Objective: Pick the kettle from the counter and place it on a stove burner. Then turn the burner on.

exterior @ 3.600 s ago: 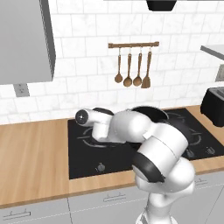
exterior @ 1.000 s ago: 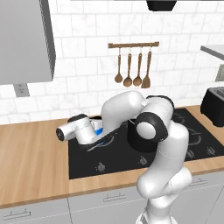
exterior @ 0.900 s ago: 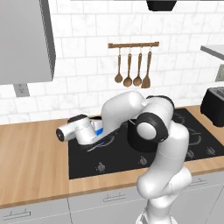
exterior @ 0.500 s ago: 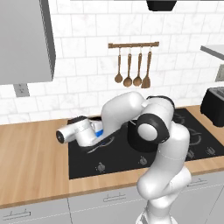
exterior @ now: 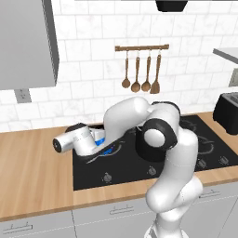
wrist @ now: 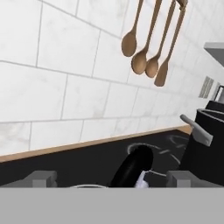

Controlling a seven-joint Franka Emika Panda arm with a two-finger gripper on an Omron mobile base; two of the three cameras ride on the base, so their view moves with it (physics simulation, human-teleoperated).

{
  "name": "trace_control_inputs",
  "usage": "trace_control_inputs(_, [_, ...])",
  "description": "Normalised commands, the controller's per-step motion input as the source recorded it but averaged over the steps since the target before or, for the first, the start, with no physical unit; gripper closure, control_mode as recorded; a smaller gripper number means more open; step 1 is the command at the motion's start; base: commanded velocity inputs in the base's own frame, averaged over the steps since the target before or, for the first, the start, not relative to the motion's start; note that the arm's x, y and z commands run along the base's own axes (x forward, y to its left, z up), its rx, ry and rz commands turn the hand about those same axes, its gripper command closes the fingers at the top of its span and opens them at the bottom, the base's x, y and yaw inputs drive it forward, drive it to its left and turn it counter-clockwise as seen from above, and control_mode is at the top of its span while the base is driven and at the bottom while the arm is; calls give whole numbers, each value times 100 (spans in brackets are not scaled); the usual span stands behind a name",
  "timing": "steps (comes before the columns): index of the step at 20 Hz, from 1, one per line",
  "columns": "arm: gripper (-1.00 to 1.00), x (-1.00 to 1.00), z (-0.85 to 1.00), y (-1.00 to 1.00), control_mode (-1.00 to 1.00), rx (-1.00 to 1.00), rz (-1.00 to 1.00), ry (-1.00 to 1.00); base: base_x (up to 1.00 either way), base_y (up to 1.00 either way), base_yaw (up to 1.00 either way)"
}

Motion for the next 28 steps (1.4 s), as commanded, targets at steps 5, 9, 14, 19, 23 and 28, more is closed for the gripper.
trace_control_inputs(5, [-100, -7, -8, 50, -100, 0, 0, 0, 0, 0, 0])
trace_control_inputs(9, [-100, -48, 12, 14, -100, 7, 0, 0, 0, 0, 0])
trace_control_inputs(14, [-100, -75, 35, -4, -100, 19, 0, 3, 0, 0, 0])
trace_control_inputs(19, [-100, -97, 33, -37, -100, 21, 0, 3, 0, 0, 0])
trace_control_inputs(23, [-100, -80, 37, -39, -100, 22, 0, 1, 0, 0, 0])
trace_control_inputs(28, [-100, -29, 64, -20, -100, 27, 4, 14, 0, 0, 0])
